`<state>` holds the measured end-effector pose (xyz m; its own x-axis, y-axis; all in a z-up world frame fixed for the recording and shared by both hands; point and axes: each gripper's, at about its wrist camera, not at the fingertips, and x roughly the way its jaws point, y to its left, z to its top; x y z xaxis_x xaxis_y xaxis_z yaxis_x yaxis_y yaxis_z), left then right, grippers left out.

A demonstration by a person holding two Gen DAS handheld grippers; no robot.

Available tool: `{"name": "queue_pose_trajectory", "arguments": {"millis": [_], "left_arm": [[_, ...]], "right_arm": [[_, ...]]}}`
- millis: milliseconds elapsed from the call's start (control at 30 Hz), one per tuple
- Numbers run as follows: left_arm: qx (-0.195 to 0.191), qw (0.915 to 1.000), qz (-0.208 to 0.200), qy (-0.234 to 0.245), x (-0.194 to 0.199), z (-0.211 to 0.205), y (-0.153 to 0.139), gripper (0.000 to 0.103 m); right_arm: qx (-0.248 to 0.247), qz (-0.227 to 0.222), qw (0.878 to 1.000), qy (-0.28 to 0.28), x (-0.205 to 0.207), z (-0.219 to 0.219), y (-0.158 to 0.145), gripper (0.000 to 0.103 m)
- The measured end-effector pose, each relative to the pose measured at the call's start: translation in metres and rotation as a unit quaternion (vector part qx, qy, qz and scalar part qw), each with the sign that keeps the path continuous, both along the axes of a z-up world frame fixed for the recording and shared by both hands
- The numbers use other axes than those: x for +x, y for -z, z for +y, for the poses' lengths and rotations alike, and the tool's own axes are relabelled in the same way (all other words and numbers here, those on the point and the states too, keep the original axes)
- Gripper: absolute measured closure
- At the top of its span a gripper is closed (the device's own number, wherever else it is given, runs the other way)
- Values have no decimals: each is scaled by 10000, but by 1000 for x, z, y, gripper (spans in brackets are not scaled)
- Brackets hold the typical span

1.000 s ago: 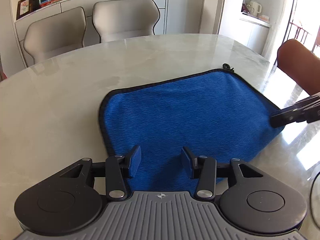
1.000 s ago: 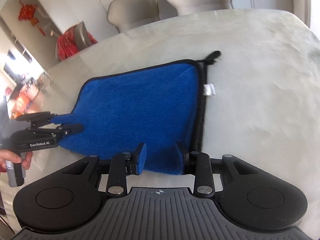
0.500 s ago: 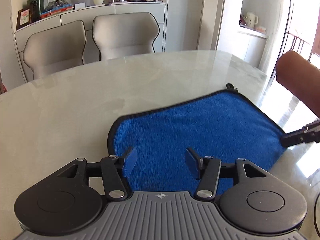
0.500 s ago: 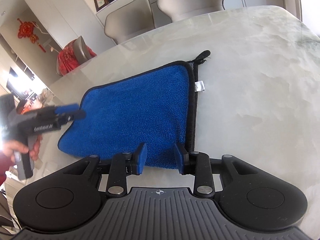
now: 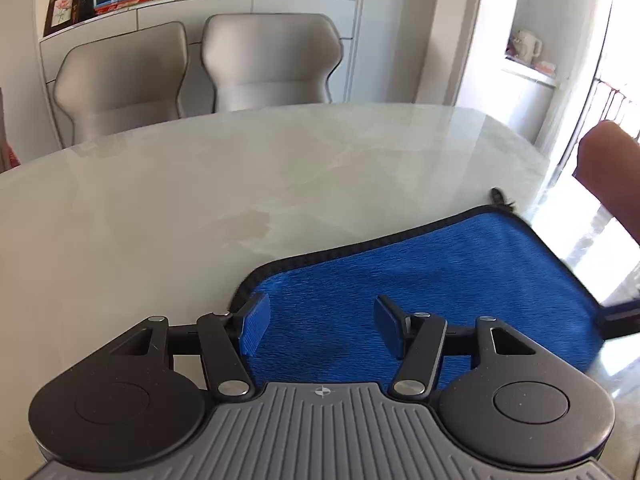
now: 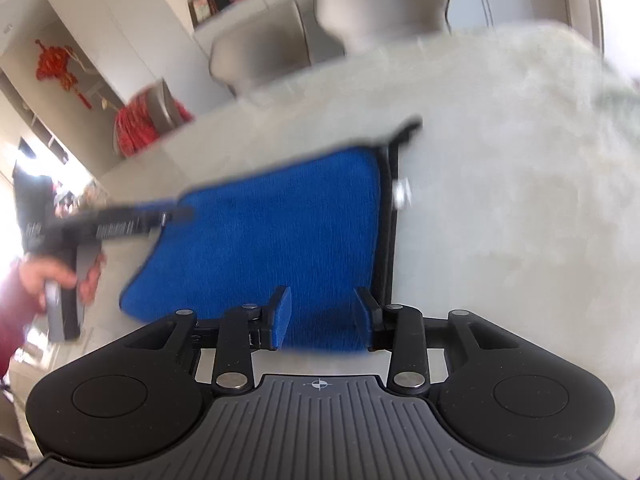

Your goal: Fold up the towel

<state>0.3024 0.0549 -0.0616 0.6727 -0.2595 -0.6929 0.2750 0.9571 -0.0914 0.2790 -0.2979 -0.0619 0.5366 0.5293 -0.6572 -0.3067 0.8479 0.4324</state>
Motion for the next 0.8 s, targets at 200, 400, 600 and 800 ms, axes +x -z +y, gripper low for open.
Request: {"name": "queue_pose_trajectory", "arguments": {"millis": [200,400,600,800], "left_arm": [[-163,9997,97,153,-25,-13,-1,39],[-239,9992,309,77,-39,-13,6,39],[-379,9984,419,-48,-44,-5,7,39],[-403,9982,432,-45,-43,-6,7,39]], "right_arm": [[-85,252,9993,270,34,-10,3,68],[-447,516,9975,182,46,-2,11,68],[-721,261,9971,-21,41,13,13,69],[-978,132,9950,-130,40,26,12,90]]}}
